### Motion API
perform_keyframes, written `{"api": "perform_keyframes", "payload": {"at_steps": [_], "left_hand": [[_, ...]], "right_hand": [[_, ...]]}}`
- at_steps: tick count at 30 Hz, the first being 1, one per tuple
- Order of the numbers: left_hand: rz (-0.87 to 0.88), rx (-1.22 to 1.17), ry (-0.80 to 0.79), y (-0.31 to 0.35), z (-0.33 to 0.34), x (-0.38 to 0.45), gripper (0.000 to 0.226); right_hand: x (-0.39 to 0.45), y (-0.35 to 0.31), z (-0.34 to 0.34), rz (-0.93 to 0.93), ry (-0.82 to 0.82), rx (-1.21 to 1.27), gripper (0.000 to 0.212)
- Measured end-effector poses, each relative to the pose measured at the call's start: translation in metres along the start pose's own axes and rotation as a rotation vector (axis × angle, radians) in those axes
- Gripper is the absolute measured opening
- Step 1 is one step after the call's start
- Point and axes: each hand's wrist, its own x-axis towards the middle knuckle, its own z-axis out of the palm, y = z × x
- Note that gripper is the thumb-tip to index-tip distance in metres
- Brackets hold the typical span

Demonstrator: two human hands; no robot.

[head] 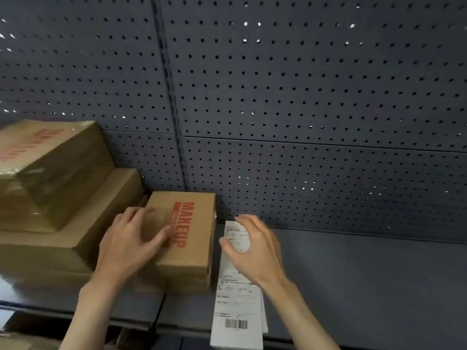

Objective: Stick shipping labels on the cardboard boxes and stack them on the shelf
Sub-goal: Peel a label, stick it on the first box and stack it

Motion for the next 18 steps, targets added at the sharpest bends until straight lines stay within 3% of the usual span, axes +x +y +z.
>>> {"api": "perform_keyframes", "payload": {"at_steps": [4,8,10,14,18], "left_hand": [[-0.183,-0.293,-0.129,-0.025,0.001,0.003,0.082],[-0.393,-0.64,-0.255,-0.027,0.008,0.007,0.082],[-0.464,-0.777,-0.303,-0.028,0.013,0.008,0.079],[-0.461,-0.811,-0.317,-0.024,0.014,0.008,0.075],[-0.403,-0.756,-0.285,-0.007,0.008,0.006,0.074]], "right_hand": [[0.006,-0.037,0.043,0.223,-0.108,0.258,0.081],[0.01,-0.044,0.065,0.48,-0.169,0.614,0.094],[0.01,-0.045,0.067,0.548,-0.228,0.747,0.09],[0.011,-0.043,0.072,0.589,-0.269,0.877,0.065],[0.012,-0.035,0.05,0.583,-0.22,0.914,0.062]]}}
